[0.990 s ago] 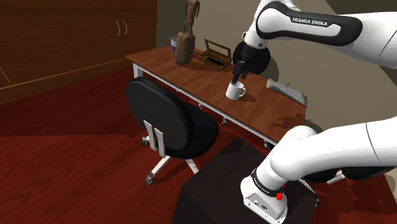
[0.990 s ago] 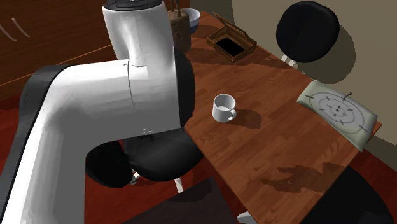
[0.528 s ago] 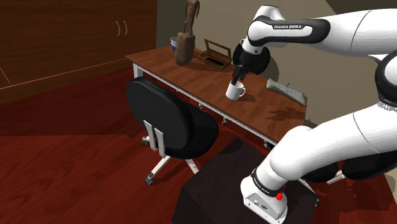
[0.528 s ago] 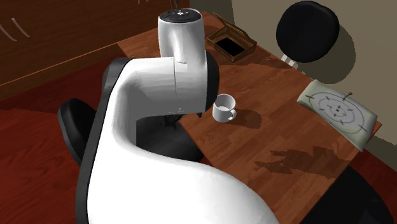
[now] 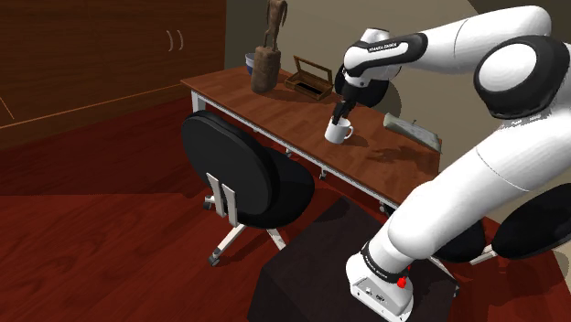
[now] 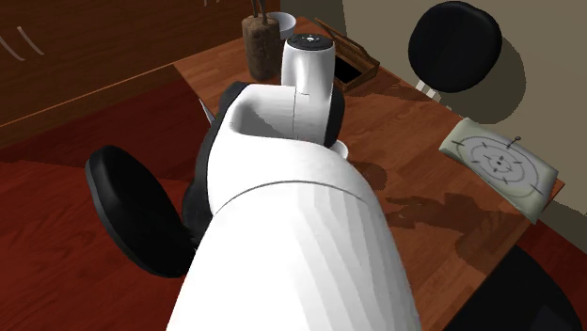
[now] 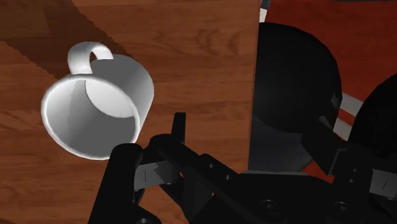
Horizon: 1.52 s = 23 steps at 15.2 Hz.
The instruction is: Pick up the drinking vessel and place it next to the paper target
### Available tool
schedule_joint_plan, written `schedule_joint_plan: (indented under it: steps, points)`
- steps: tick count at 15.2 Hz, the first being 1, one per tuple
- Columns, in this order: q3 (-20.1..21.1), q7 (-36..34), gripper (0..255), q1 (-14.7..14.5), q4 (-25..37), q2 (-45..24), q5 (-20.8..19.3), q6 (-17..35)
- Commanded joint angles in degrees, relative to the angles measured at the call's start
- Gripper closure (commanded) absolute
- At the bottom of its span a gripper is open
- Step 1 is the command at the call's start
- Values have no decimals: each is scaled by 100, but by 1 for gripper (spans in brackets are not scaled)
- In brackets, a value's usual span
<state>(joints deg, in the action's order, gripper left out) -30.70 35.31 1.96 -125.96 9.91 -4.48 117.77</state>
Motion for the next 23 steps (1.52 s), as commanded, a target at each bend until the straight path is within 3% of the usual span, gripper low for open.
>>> schedule_joint_plan:
  steps: [1,8,16,23]
  points:
    - [-169,340,0,13,272,-448,217,145]
    - [-406,1520,0,367,1341,-2104,1259,465]
    - [-315,1689,0,448,1103,-2425,1514,963]
    - [-315,1689,0,448,1103,-2425,1513,962]
